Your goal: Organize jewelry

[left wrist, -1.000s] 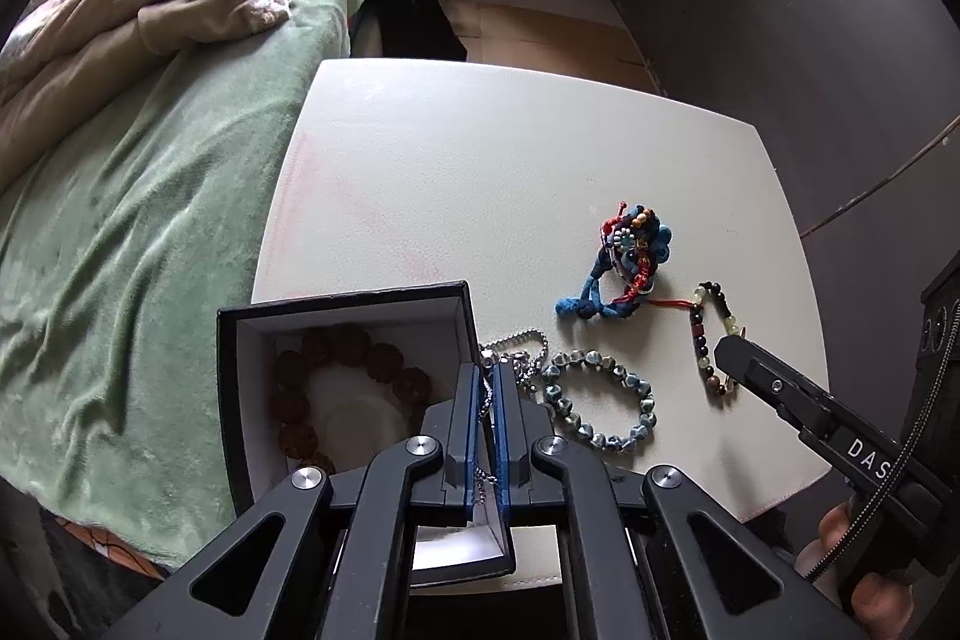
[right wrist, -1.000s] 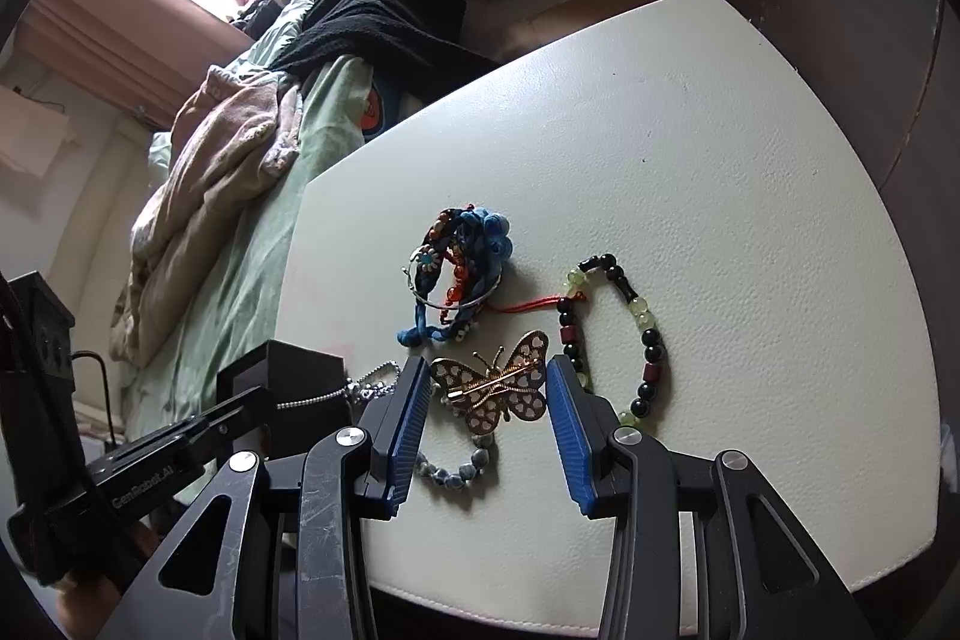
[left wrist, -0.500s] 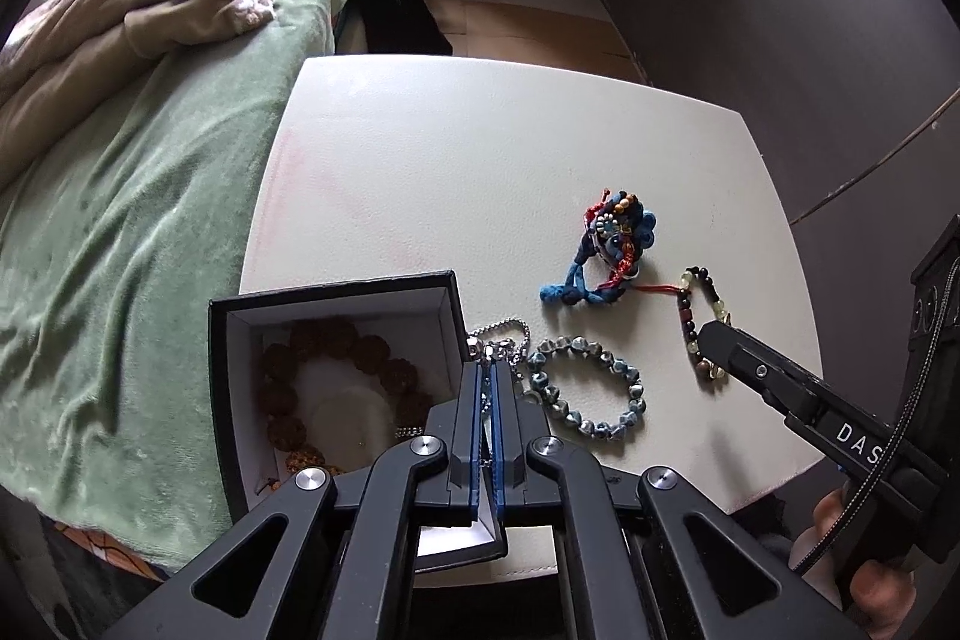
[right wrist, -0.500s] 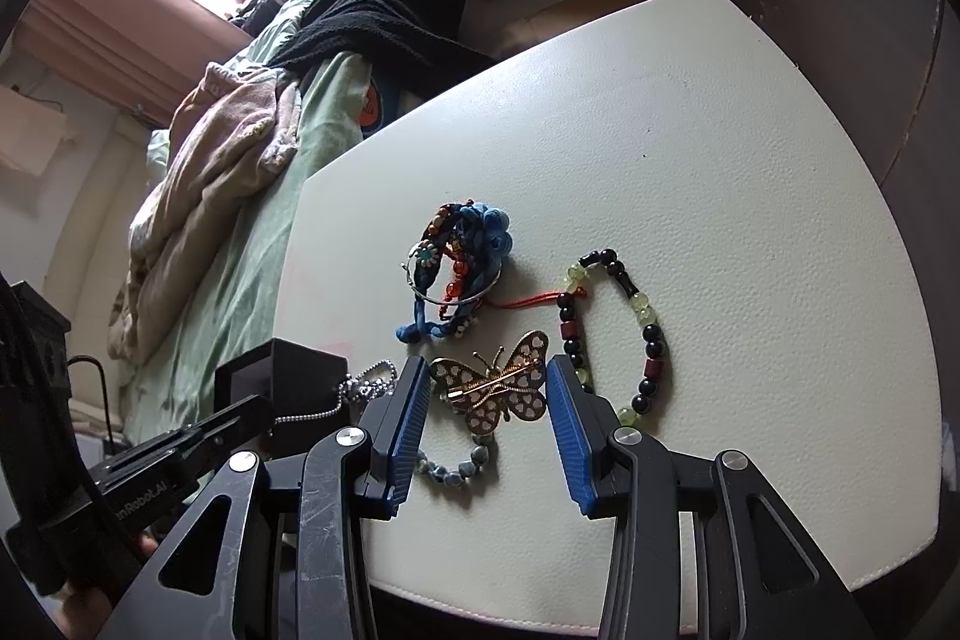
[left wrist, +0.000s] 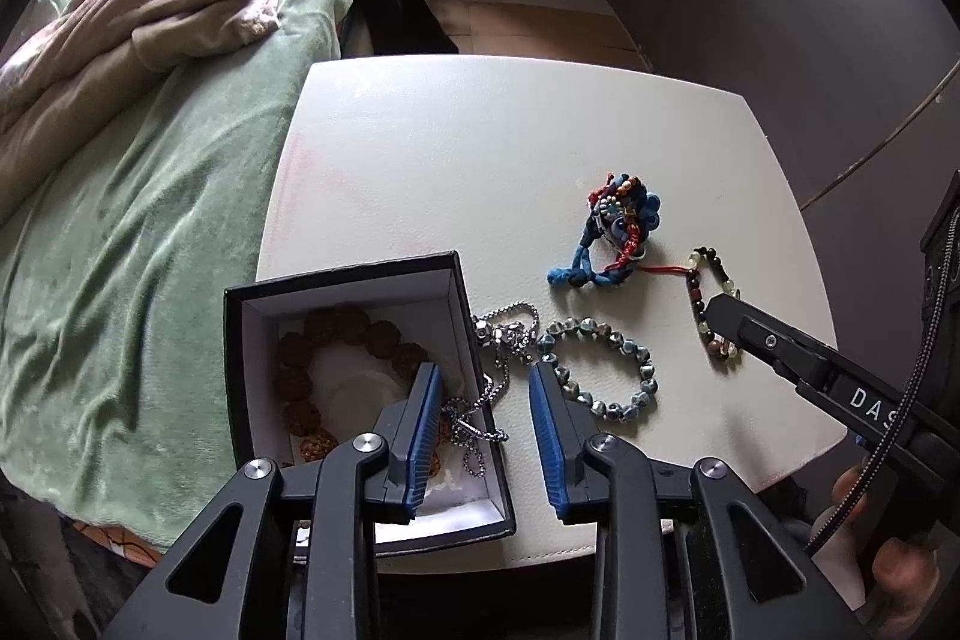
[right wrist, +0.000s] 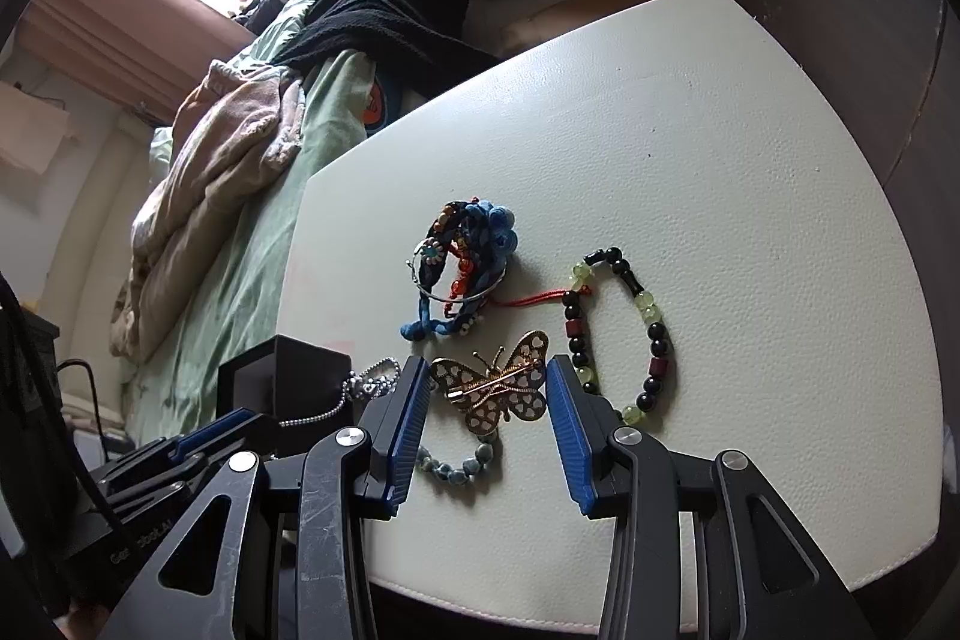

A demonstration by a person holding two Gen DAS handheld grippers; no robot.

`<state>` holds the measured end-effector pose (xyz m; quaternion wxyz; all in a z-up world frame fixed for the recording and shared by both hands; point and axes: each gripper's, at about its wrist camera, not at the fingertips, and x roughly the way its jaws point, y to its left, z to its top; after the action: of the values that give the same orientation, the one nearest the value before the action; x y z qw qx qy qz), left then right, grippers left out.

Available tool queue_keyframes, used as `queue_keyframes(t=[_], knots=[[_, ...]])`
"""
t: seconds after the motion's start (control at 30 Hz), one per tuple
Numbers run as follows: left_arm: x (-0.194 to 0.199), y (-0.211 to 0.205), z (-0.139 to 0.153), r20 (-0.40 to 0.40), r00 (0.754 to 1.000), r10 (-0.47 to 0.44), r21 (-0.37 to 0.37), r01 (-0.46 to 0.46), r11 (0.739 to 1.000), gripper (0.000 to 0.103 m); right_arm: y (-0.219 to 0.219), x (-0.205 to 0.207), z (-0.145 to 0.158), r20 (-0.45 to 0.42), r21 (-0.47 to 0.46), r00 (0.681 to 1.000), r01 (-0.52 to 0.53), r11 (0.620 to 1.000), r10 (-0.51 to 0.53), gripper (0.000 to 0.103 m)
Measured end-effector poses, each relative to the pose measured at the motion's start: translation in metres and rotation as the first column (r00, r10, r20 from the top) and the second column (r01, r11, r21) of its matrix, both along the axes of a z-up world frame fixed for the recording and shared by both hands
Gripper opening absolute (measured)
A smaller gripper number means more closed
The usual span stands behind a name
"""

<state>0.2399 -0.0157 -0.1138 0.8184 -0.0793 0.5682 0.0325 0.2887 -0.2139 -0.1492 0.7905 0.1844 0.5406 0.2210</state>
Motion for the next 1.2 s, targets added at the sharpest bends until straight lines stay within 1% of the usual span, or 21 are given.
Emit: queue_keyframes(t=[0.03,0.1,0.13,0.2,0.27,0.47,0.57,0.7,0.8,0.97,1.07,1.2], knots=[[0.001,-0.001,-0.002,-0.006,1.0,0.0,0.008,0.0,1.0,0.031,0.0,0.0,0.0,0.001,0.0,1.0,0.0,1.0,0.0,0.041],[0.001,-0.002,-0.003,-0.005,1.0,-0.003,0.017,0.003,1.0,0.016,0.0,0.0,0.0,0.001,0.001,1.0,0.001,1.0,-0.001,0.041],[0.0,-0.002,-0.004,-0.007,1.0,-0.005,0.016,0.005,1.0,0.006,0.0,0.0,0.0,0.001,0.001,1.0,0.001,1.0,-0.001,0.041],[-0.002,-0.002,-0.001,0.006,1.0,-0.008,0.021,0.008,1.0,0.002,0.0,0.0,0.0,0.0,0.001,1.0,0.002,1.0,-0.002,0.041],[-0.004,-0.005,0.004,0.016,1.0,-0.018,0.061,0.017,0.998,0.002,-0.002,0.0,0.001,0.0,0.001,1.0,0.004,1.0,-0.004,0.041],[-0.008,0.002,0.022,0.069,0.998,-0.011,0.023,0.009,1.0,0.002,-0.001,0.0,0.002,0.004,0.004,1.0,-0.001,1.0,0.001,0.041],[-0.012,0.01,0.038,0.114,0.993,0.007,0.015,-0.008,1.0,0.002,-0.001,0.0,0.001,0.003,0.004,1.0,-0.002,1.0,0.002,0.041],[-0.02,0.02,0.066,0.183,0.983,0.029,0.005,-0.03,1.0,0.002,-0.002,-0.001,0.002,0.007,0.016,1.0,-0.001,1.0,0.001,0.041],[-0.027,0.025,0.088,0.234,0.972,0.036,0.01,-0.04,0.999,0.002,-0.002,-0.002,0.007,0.022,0.066,1.0,-0.009,0.998,0.007,0.041],[-0.04,0.028,0.126,0.316,0.948,0.034,0.018,-0.042,0.999,0.002,0.008,-0.008,0.024,0.073,0.195,0.996,-0.066,0.979,0.053,0.041],[-0.049,0.03,0.152,0.377,0.926,0.036,0.024,-0.049,0.998,0.002,0.017,-0.013,0.033,0.101,0.266,0.992,-0.106,0.958,0.081,0.041],[-0.061,0.03,0.187,0.447,0.894,0.028,0.039,-0.051,0.998,0.001,0.026,-0.017,0.041,0.132,0.31,0.987,-0.131,0.942,0.094,0.041]])
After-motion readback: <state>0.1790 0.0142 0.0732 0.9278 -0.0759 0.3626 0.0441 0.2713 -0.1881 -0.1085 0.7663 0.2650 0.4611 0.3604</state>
